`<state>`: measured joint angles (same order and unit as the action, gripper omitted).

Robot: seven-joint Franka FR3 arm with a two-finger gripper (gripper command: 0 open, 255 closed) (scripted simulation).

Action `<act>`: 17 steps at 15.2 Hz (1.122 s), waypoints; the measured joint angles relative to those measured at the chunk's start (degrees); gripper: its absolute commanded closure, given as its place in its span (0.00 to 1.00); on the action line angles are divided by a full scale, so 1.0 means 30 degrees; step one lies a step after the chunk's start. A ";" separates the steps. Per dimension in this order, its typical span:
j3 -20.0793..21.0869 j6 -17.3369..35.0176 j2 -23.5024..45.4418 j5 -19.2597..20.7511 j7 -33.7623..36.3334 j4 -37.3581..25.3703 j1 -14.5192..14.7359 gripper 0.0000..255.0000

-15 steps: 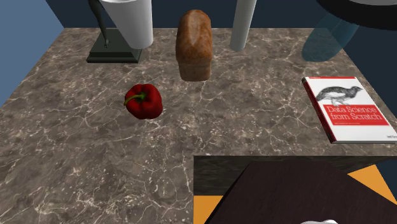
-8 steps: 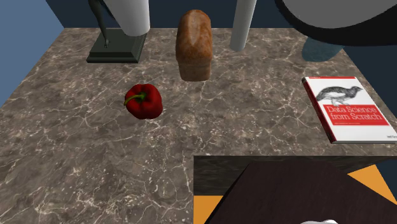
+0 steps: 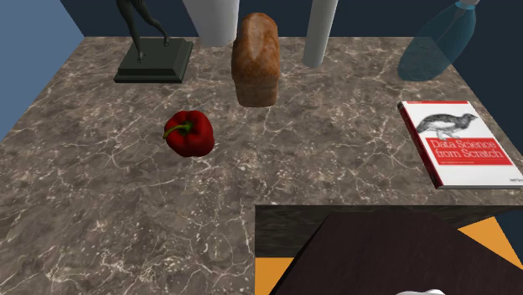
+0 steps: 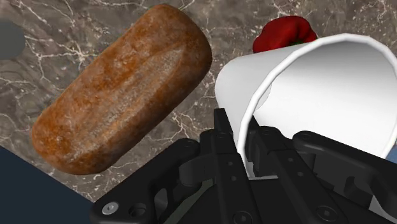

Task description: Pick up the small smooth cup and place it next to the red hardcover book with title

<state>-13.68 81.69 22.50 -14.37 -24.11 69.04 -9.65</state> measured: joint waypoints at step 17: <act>-0.2511 0.1670 -0.7435 0.2679 -0.5478 0.9639 -0.2375 1.00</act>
<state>-21.22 86.70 0.19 -6.34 -40.55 97.96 -16.77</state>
